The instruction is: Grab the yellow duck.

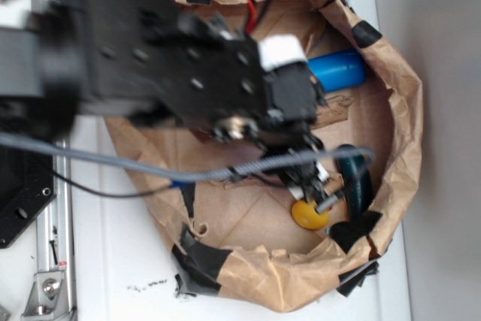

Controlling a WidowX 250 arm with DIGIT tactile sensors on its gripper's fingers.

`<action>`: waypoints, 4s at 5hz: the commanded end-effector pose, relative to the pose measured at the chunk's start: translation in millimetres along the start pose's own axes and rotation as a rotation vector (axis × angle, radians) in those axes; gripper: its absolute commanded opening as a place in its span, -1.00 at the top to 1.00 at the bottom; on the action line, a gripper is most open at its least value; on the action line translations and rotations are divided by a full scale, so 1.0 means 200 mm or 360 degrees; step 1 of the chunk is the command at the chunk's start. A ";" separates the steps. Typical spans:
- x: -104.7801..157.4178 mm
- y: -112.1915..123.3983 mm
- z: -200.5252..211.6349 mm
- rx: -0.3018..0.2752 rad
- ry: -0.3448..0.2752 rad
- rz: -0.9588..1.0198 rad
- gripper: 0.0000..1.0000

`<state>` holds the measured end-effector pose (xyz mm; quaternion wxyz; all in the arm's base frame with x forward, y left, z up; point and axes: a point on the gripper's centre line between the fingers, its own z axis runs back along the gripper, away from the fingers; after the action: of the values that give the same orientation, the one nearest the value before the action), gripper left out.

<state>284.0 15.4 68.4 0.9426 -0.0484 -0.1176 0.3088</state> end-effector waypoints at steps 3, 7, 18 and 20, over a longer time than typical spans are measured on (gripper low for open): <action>-0.10 -0.30 -0.20 -0.0056 0.0042 -0.0393 -1.00; -0.18 -0.18 -0.09 -0.0017 0.0193 -0.0488 1.00; -0.11 0.10 0.04 0.0076 0.0105 -0.0708 -1.00; -0.07 0.13 0.18 0.0020 0.0029 -0.0667 -1.00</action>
<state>250.6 19.4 80.5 0.9906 -0.0244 -0.0919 0.0985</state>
